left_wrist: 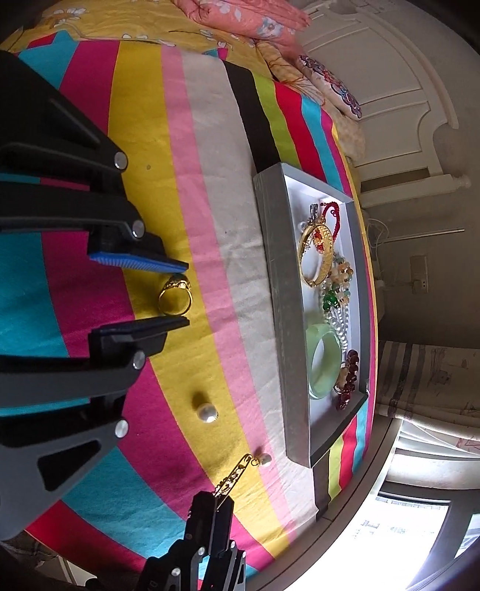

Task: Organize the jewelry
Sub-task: 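Lower the gold pin into the box with the right tool while the left drops the ring, then grasp a pearl earring with the right tool while the left grasps the other pearl earring, then carry both pearl earrings over the box with both tools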

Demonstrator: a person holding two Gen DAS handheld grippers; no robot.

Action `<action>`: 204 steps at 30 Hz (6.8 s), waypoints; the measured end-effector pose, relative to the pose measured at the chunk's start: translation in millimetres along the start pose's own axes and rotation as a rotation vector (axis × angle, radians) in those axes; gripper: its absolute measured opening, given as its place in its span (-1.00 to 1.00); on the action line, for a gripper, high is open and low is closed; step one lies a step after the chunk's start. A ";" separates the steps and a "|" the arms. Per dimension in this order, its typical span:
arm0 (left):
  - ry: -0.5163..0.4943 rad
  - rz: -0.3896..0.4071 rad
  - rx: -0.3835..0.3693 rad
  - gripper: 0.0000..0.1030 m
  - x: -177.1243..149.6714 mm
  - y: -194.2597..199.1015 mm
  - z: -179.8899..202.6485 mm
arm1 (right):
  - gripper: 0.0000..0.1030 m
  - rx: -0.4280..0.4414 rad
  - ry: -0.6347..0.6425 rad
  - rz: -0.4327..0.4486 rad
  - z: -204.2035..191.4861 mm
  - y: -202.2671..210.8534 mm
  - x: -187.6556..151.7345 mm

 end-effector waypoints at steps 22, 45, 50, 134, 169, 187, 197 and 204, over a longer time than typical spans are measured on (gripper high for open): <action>0.021 0.072 0.018 -0.55 47.2 9.2 -11.7 | -0.61 0.043 0.004 0.145 -4.4 21.9 43.5; 0.158 0.011 -0.046 -0.55 124.3 -69.0 -17.2 | -0.61 -0.065 -0.097 0.154 59.7 -24.3 93.6; 0.174 0.001 -0.045 -0.55 125.1 -79.6 -16.2 | -0.61 -0.077 -0.091 0.151 61.8 -27.3 95.4; -0.160 0.010 -0.172 -0.20 21.3 -10.5 68.2 | -0.71 -0.052 -0.113 0.083 33.4 12.8 9.0; -0.073 0.124 -0.099 -0.75 43.1 26.2 29.9 | -0.71 -0.063 0.004 0.205 -0.5 39.3 39.7; 0.010 0.195 -0.083 -0.75 94.0 25.1 17.5 | -0.71 -0.066 0.054 0.248 -6.2 23.6 86.8; 0.082 0.221 -0.093 -0.75 113.8 5.2 5.6 | -0.71 -0.070 -0.001 0.283 13.7 12.6 99.9; 0.060 0.215 -0.087 -0.75 131.5 -7.5 12.1 | -0.71 -0.078 -0.004 0.259 21.1 -0.8 111.9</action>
Point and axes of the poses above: each gripper's, at about its wrist camera, not at the fingertips, and y roughly against the way its jaws point, z to its right, x to its top, the point moved 1 cm from there along -y, roughly the way its jaws point, and after that the axes turned 9 degrees about x, right-handed, at the moved point
